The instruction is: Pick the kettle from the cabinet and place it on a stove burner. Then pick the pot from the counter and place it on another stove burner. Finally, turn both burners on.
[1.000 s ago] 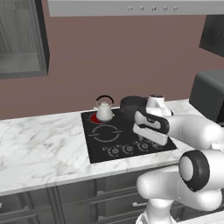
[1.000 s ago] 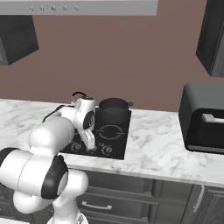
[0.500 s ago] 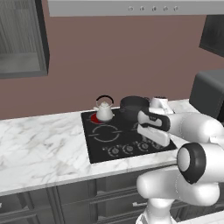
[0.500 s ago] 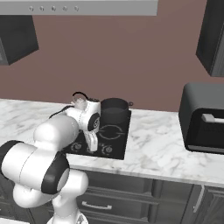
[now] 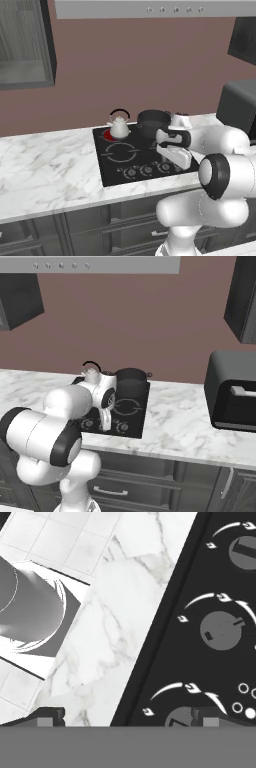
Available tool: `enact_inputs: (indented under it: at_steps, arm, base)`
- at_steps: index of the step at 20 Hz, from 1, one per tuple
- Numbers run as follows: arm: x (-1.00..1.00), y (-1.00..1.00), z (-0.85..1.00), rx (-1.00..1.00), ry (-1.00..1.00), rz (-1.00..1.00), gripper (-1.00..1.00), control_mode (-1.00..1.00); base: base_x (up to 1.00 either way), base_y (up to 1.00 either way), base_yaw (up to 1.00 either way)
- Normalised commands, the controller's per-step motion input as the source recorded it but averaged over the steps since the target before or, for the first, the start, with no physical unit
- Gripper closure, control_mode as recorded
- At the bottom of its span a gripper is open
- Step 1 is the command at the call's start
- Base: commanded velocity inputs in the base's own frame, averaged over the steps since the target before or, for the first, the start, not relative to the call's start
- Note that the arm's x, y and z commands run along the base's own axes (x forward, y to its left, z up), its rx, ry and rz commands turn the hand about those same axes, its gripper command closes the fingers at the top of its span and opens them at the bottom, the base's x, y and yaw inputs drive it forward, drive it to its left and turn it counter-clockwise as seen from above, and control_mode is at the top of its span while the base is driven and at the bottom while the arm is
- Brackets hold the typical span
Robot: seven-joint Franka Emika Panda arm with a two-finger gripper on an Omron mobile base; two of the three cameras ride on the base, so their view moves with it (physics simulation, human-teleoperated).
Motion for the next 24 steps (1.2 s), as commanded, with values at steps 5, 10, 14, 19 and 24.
enact_inputs:
  at_steps: [5, 10, 14, 19, 24]
  arm:
    - [0.14, 0.0, -0.14, 0.0, 0.0, -0.03, -1.0, -1.0]
    - [0.07, 0.0, -0.13, 0.0, 0.0, 0.0, -1.0, -1.0]
    - [0.18, 0.0, -0.11, 0.0, 0.0, 0.0, -1.0, -1.0]
    - [0.17, 0.0, -0.1, 0.0, 0.0, 0.0, -1.0, -1.0]
    - [0.16, 0.0, -0.1, 0.0, 0.0, 0.0, -1.0, -1.0]
  base:
    - [0.0, 0.0, 0.0]
    - [0.0, 0.0, 0.0]
    - [0.0, 0.0, 0.0]
    - [0.0, 0.0, 0.0]
    - [0.0, 0.0, 0.0]
